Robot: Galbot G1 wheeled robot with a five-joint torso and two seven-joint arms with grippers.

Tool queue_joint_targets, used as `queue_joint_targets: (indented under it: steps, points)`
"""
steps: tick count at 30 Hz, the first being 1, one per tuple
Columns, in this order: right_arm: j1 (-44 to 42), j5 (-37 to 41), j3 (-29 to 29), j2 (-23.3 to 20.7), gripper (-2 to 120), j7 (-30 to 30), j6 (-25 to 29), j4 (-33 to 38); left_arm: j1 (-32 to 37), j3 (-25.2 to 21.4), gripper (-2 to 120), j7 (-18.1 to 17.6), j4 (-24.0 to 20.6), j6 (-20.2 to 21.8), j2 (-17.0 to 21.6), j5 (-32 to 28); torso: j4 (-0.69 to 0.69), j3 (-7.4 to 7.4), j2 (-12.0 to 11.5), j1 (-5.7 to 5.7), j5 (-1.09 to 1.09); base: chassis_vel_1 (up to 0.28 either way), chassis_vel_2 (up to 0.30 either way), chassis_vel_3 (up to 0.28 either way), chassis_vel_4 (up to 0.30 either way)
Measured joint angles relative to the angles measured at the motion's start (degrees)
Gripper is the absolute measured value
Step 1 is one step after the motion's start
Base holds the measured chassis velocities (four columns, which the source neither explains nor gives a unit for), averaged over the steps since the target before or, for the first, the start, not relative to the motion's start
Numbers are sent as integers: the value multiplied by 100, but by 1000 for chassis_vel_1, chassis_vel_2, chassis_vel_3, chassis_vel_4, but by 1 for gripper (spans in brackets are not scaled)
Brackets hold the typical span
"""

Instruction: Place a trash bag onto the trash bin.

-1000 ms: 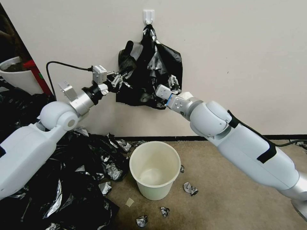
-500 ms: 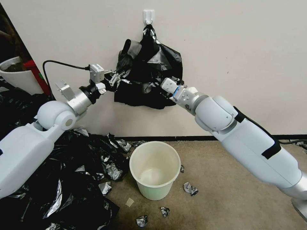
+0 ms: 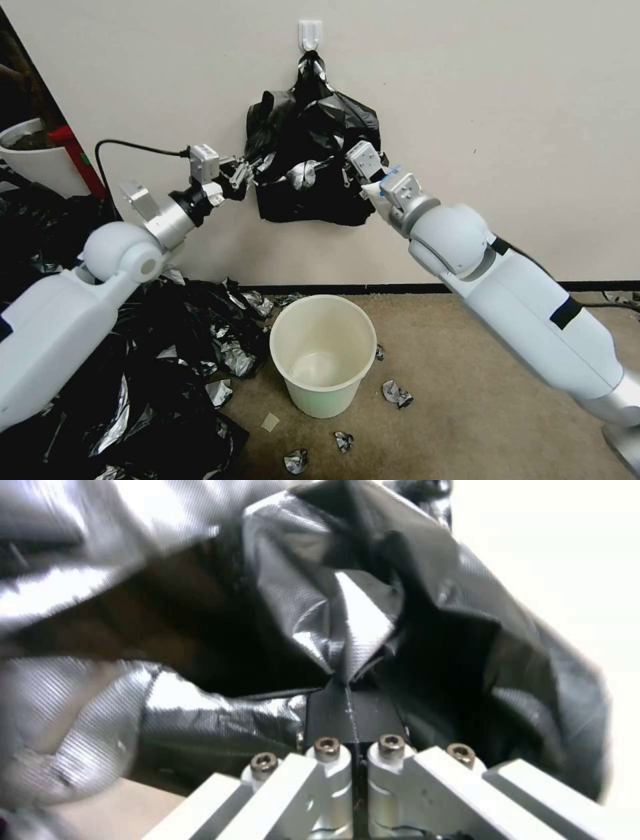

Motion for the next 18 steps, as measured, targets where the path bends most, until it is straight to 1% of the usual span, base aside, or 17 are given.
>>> queue_joint_targets:
  steps: [1, 2, 3, 4, 5, 7, 8, 9, 10, 11, 12, 13, 15, 16, 18]
  points:
    - [-201, 405, 57, 26, 0, 154, 211, 127, 155, -150, 0, -81, -97, -32, -54, 35, 1, 0, 0, 0, 0, 0, 0, 0, 0]
    - [-201, 405, 57, 26, 0, 154, 211, 127, 155, -150, 0, -81, -97, -32, -54, 35, 1, 0, 0, 0, 0, 0, 0, 0, 0]
    - [-561, 980, 164, 64, 0, 340, 484, 399, 399, -404, 0, -164, -246, -64, -126, 89, 0, 0, 0, 0, 0, 0, 0, 0, 0]
    - [-942, 1381, 292, 94, 0, 402, 683, 702, 655, -646, 0, -210, -389, -80, -194, 132, 0, -1, 0, 0, 1, 0, 0, 0, 0]
    - [-942, 1381, 292, 94, 0, 402, 683, 702, 655, -646, 0, -210, -389, -80, -194, 132, 0, -1, 0, 0, 1, 0, 0, 0, 0]
    - [-1634, 1765, 536, 143, 0, 368, 922, 1181, 1320, -1128, 0, -245, -704, -103, -368, 211, -1, -1, 1, 0, 1, 0, 0, 0, 0]
    - [-1955, 1818, 651, 169, 0, 297, 997, 1367, 1668, -1318, 0, -246, -831, -106, -460, 254, -1, -2, 1, 0, 1, 0, 0, 0, 0]
    - [-1955, 1818, 651, 169, 0, 297, 997, 1367, 1668, -1318, 0, -246, -831, -106, -460, 254, -1, -2, 1, 0, 1, 0, 0, 0, 0]
    - [-2318, 1824, 765, 198, 0, 229, 1062, 1544, 1974, -1484, 0, -246, -946, -110, -543, 293, 0, -1, 0, 0, -2, 0, 0, 0, 0]
    - [-2681, 1791, 878, 239, 0, 175, 1102, 1696, 2371, -1697, 0, -246, -1117, -119, -671, 334, 0, -1, 0, 0, -1, 0, 0, 0, 0]
    - [-2934, 1743, 957, 283, 0, 142, 1134, 1800, 2616, -1842, 0, -246, -1237, -131, -765, 355, 1, -2, 0, 0, 0, 0, 0, 0, 0]
    - [-2934, 1743, 957, 283, 0, 142, 1134, 1800, 2616, -1842, 0, -246, -1237, -131, -765, 355, 1, -2, 0, 0, 0, 0, 0, 0, 0]
    - [-3489, 1654, 1092, 382, 0, 84, 1215, 2022, 3201, -2153, 0, -242, -1542, -181, -1046, 460, 1, -2, 0, 0, 0, 0, 0, 0, 0]
    - [-3489, 1654, 1092, 382, 0, 84, 1215, 2022, 3201, -2153, 0, -242, -1542, -181, -1046, 460, 1, -2, 0, 0, 0, 0, 0, 0, 0]
    - [-3900, 1560, 1181, 495, 0, 43, 1274, 2209, 3656, -2343, 0, -232, -1794, -209, -1308, 567, 1, -1, 0, 0, 1, 0, 0, 0, 0]
